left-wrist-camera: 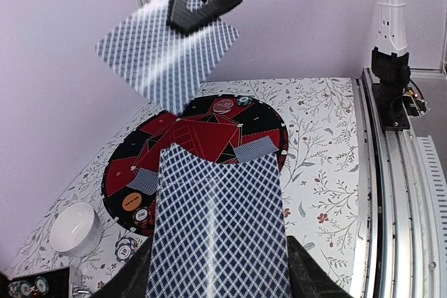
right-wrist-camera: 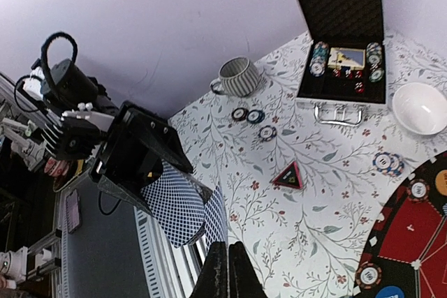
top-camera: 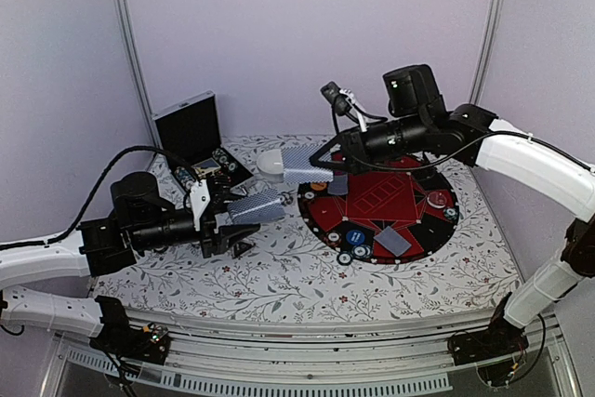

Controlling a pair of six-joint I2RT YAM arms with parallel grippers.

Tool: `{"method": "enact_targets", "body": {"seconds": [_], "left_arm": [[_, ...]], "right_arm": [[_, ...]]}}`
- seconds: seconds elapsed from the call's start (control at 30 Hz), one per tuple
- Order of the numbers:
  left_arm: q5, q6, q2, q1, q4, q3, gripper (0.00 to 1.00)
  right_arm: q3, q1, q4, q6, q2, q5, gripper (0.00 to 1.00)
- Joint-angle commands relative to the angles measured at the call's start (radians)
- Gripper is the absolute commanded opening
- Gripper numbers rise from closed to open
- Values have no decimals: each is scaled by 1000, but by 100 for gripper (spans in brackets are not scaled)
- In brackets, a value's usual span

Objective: Distribute texas hold em gaming equipment
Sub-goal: Pick up the poker card from the face-down deck piles, then distribute the poker card in the big blind area.

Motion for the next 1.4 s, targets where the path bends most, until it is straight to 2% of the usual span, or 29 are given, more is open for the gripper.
{"method": "enact_targets", "body": {"seconds": [0.0, 0.1, 0.2, 0.33, 0.5, 0.63, 0.8, 1.07, 1.37], "left_arm": [[10, 8, -1, 4, 43, 1, 52], [9, 4, -1, 4, 43, 4, 52], [6, 1, -6, 3, 41, 6, 52], [-7, -4, -21, 4, 40, 3, 52], [-28, -3, -38, 2, 35, 6, 52], [-29, -5, -55, 2, 33, 1, 52], [-20, -7, -61, 1, 33, -1, 52], [-5, -10, -59, 1, 32, -1, 52], [-1, -10, -61, 1, 30, -1, 53]], "right_arm": [[16, -105, 81, 79, -57, 3, 2], [-59, -212, 234, 289, -47, 122, 2], [-174, -286, 475, 514, 7, 193, 2], [-162, -296, 655, 721, 195, 303, 2], [-224, -282, 964, 1126, 382, 511, 2], [-94, -262, 937, 1210, 535, 631, 2], [75, -247, 767, 1260, 692, 734, 2], [75, -240, 726, 1494, 775, 755, 2], [2, -229, 699, 1614, 773, 756, 2]]}}
